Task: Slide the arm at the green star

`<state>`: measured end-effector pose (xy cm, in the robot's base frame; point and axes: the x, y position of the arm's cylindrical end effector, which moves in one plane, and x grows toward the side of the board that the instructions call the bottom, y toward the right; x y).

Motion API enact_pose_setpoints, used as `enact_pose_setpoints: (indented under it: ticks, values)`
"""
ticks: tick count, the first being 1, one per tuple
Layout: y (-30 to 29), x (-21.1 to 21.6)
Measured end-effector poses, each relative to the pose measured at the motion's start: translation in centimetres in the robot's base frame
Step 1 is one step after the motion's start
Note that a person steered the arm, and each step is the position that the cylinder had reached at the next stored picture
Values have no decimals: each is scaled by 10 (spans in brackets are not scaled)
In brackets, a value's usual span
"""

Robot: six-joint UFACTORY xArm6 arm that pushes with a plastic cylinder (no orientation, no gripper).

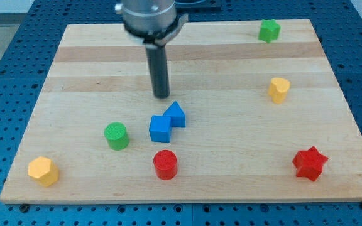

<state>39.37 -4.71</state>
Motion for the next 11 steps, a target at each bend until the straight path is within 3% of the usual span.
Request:
enact_pose_setpoints:
  ticks: [2, 3, 5, 6, 9, 11]
  values:
    - [66, -148]
    - [127, -194]
    - [263, -201]
    - [297, -201]
    - [243, -190]
    - [242, -186]
